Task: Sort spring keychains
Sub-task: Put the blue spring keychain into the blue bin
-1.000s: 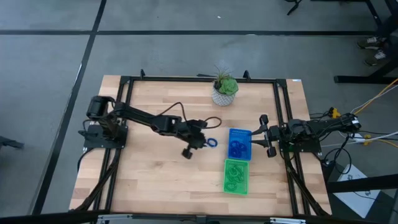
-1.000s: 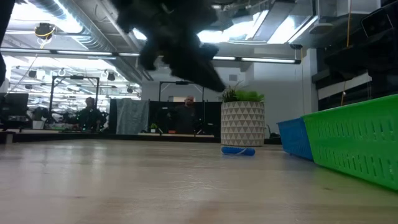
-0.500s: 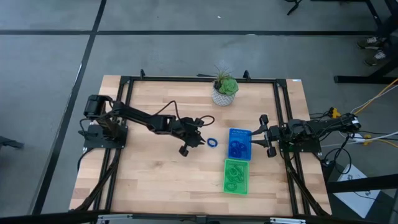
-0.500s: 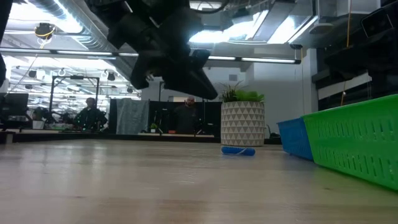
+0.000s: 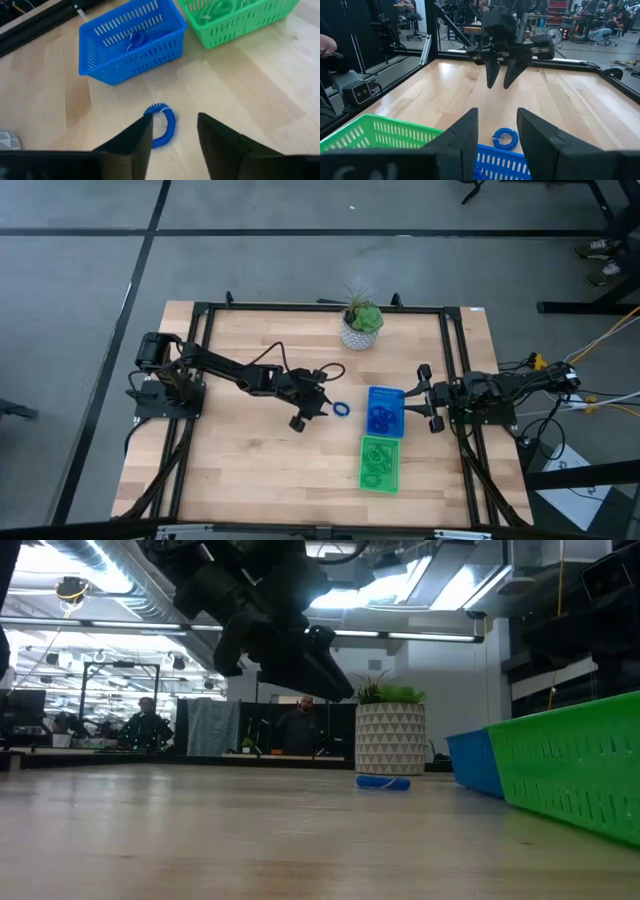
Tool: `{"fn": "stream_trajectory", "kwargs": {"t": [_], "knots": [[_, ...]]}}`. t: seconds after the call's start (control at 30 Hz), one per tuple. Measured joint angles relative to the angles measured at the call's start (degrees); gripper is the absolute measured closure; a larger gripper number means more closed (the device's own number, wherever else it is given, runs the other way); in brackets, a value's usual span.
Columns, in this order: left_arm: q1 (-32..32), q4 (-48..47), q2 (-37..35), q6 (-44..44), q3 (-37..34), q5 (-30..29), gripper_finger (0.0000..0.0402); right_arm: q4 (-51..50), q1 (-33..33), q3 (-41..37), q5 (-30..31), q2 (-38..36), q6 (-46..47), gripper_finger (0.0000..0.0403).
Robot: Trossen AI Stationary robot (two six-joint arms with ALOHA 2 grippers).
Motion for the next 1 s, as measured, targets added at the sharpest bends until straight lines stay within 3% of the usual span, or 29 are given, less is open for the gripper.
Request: {"fn": "stream_trajectory", "kwargs": {"t": [0.2, 0.57, 0.8, 1.0], "knots": [[0.0, 4.8, 2.9, -1.1, 0.0, 3.1, 0.0221, 0.0, 0.0, 0.0, 0.0, 0.0, 0.0, 0.0267], [2.9, 7.2, 11.2, -3.4, 3.6, 1.3, 0.0229, 0.0, 0.0, 0.0, 0.0, 0.0, 0.0, 0.0267], [5.6, 7.7, 15.5, -4.5, 3.8, 10.4, 0.0231, 0.0, 0.0, 0.0, 0.0, 0.0, 0.0, 0.0267], [7.1, 7.6, 18.4, -5.9, 5.3, 12.1, 0.0237, 0.0, 0.0, 0.0, 0.0, 0.0, 0.0, 0.0267]]}}
